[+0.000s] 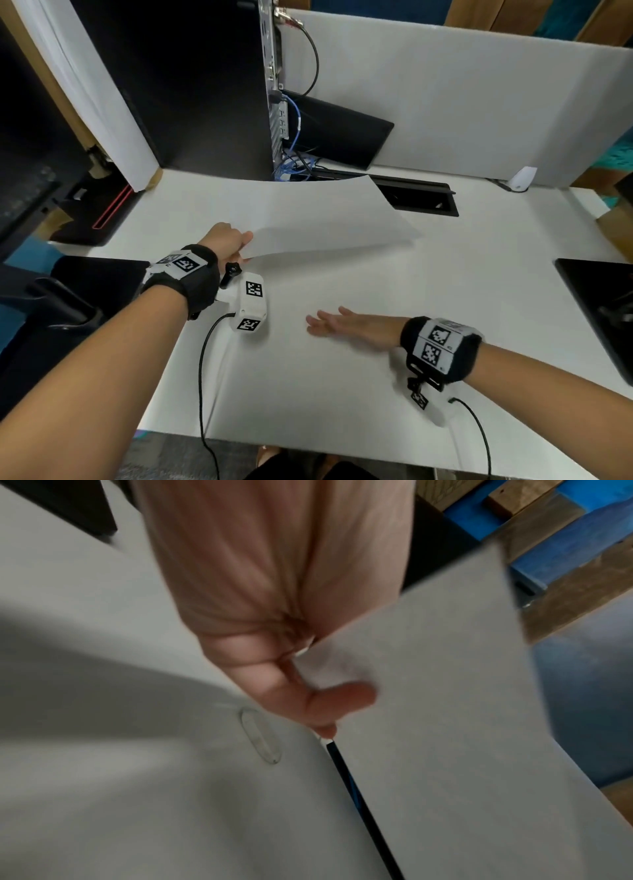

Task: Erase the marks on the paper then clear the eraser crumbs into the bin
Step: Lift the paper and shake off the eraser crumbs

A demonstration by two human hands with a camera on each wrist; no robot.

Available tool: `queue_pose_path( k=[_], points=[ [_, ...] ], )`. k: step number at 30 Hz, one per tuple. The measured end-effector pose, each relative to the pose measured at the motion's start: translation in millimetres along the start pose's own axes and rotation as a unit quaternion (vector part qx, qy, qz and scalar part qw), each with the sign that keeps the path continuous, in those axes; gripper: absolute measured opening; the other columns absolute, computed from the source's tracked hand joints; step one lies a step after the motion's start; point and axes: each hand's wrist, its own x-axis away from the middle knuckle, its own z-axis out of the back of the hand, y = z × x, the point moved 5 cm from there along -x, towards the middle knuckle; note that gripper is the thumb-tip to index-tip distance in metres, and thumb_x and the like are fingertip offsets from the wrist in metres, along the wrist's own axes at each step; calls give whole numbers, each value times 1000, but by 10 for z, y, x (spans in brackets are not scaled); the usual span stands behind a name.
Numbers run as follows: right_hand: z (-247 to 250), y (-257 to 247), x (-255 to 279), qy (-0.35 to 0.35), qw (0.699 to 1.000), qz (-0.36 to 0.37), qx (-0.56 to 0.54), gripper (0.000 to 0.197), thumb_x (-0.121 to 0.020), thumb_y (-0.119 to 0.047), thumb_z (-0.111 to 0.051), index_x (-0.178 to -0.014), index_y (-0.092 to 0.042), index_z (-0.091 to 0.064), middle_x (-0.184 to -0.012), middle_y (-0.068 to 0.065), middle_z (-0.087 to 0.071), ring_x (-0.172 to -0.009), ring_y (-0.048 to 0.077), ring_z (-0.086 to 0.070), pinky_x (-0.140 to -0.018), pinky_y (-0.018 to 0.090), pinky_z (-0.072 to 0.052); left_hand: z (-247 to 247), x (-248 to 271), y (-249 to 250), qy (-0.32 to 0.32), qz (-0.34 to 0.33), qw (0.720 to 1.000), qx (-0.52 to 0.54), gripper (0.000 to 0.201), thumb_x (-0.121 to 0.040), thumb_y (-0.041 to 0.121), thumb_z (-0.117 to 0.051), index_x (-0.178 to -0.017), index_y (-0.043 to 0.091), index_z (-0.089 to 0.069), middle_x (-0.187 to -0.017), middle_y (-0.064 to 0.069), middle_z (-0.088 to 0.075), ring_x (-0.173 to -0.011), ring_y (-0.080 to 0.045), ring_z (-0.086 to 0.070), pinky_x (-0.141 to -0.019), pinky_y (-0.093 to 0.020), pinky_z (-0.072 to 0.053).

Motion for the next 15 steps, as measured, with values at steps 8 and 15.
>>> queue_pose_path(
  k=[8,15],
  points=[
    [1090,-170,-56,253,958,-61,-117,51,-100,-38,-28,-147,-19,-26,-155,-1,-25,-144,17,-21,-112,24,-11,13,-32,-7,-13,22,999,43,29,-97,15,-49,-71,6,-41,-61,-6,-35,-21,-5,-30,-29,-8,-22],
    [419,-174,-457,44,989,-45,137,53,-101,-37,-5,-151,-20,-1,-159,-3,11,-145,16,15,-118,41,11,0,-40,-84,-12,28,999,-33,35,-99,22,-46,-74,-3,-47,-50,-8,-44,-22,-8,-39,-24,-12,-26]
  ],
)
